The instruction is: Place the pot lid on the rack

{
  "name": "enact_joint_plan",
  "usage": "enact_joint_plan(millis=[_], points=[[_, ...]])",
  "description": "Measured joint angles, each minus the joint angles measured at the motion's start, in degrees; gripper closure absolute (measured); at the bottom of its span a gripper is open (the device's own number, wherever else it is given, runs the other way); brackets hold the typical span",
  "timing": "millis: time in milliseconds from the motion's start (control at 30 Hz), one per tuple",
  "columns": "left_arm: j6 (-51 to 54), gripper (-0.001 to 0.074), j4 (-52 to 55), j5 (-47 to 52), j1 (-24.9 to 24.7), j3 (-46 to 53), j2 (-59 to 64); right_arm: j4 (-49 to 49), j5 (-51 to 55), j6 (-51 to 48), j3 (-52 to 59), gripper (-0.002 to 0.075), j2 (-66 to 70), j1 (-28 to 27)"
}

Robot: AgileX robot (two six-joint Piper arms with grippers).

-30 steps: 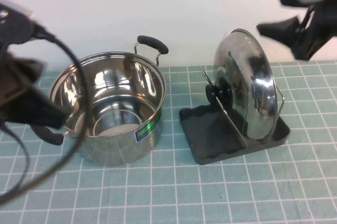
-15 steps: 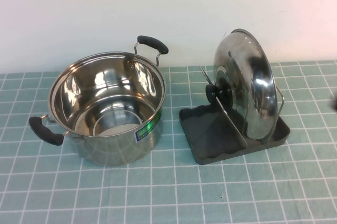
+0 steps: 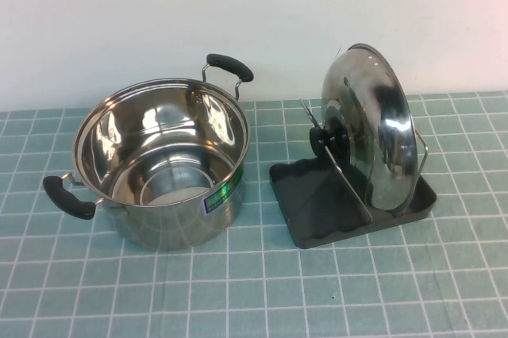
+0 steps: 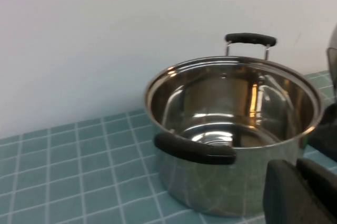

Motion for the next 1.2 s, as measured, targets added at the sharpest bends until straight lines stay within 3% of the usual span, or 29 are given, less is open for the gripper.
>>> enact_joint_plan(millis=[233,467,1067,1200], points=[[-1.11,0.0737,-0.13,-4.87,0.0,7.59,-4.55,9.34,-6.44,1.73,13.49,0.0722,-12.21,0.0],[-1.47,0.0737,-0.02,-10.37,0.0,8.33,-4.55,12.5,-6.69,1.96,19.75,0.0724,-14.61,0.0],[-1.47,0.0737,0.34,-9.97,0.0,8.56,-4.55,12.84,-5.91,1.96,21.83,0.0725,-14.71,0.0],[-0.54,0.0737,-5.67,-5.14,1.75,8.56,-4.79,12.84,-5.91,1.96,21.83,0.0726,-14.71,0.0]])
